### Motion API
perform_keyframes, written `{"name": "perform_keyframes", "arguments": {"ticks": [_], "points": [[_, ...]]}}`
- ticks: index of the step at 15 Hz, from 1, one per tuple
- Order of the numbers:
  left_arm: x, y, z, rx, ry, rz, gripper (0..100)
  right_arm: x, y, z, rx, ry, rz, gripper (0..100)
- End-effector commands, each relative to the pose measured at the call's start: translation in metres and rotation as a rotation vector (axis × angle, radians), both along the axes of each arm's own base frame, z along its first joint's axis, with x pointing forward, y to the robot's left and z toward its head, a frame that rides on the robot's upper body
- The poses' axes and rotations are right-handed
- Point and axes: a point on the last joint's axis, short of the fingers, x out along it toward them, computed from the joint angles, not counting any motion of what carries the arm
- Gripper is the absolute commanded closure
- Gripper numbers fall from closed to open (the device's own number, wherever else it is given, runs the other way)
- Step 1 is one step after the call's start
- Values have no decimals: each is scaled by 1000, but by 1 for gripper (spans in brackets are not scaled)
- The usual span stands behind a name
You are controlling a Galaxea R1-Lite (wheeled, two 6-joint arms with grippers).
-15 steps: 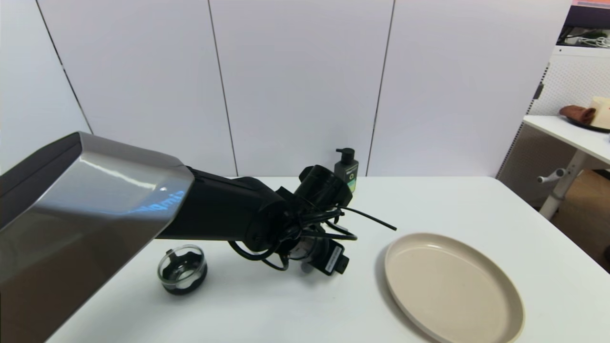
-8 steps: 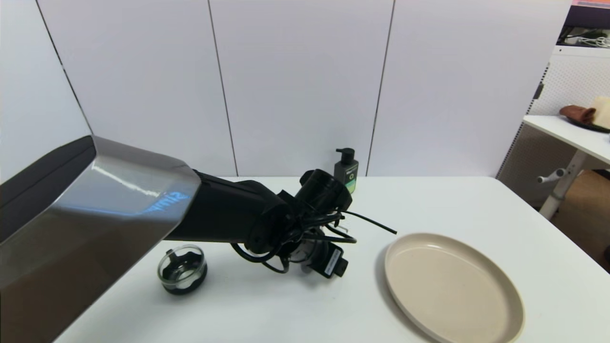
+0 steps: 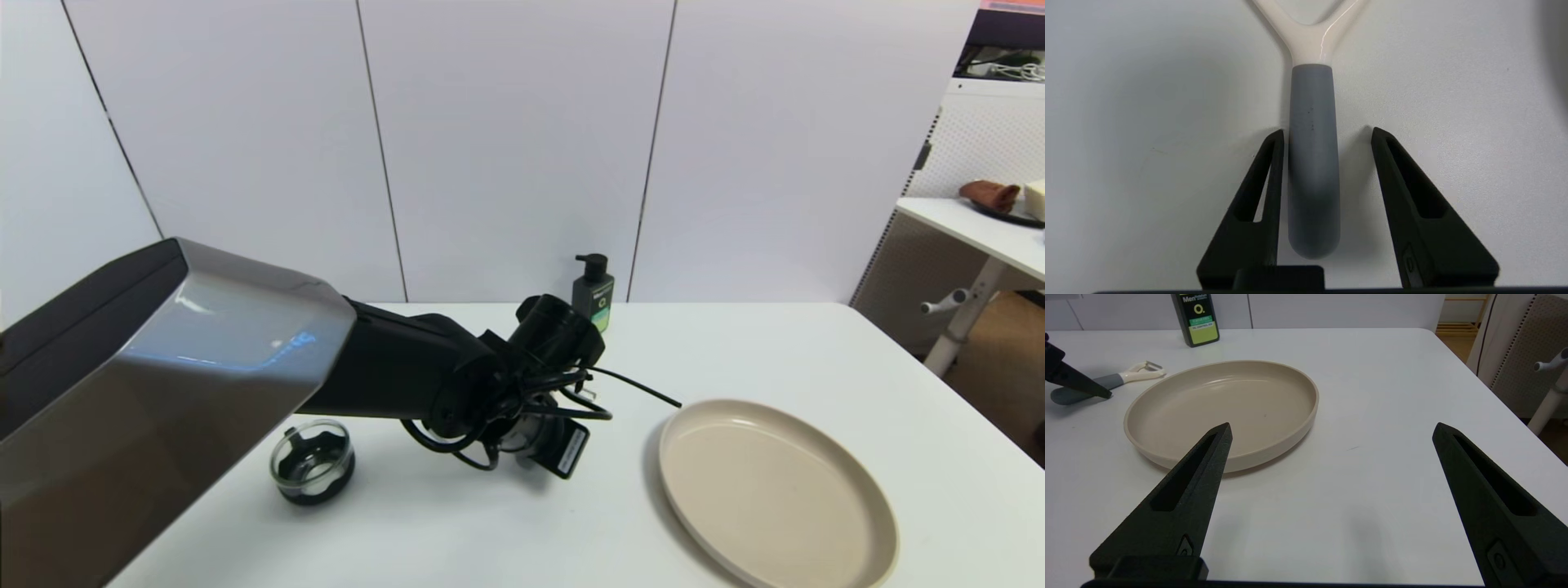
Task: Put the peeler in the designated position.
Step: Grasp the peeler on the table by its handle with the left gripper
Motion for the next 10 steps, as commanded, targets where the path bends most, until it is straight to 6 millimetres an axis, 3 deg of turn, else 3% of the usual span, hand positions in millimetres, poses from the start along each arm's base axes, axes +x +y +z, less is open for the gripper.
{"name": "perform_keyframes", "arguments": {"ticks": [1, 4, 8, 10], "points": [[0, 0, 0, 2, 1, 2, 100, 0, 0, 0, 0, 1, 0, 0], [-2, 2, 12, -22, -23, 3, 100, 0, 0, 0, 0, -1, 0, 0], [-13, 37, 90, -104, -215, 110, 100, 0, 0, 0, 0, -1, 0, 0], [-25, 81, 136, -80, -324, 250, 100, 0, 0, 0, 0, -1, 0, 0]]}}
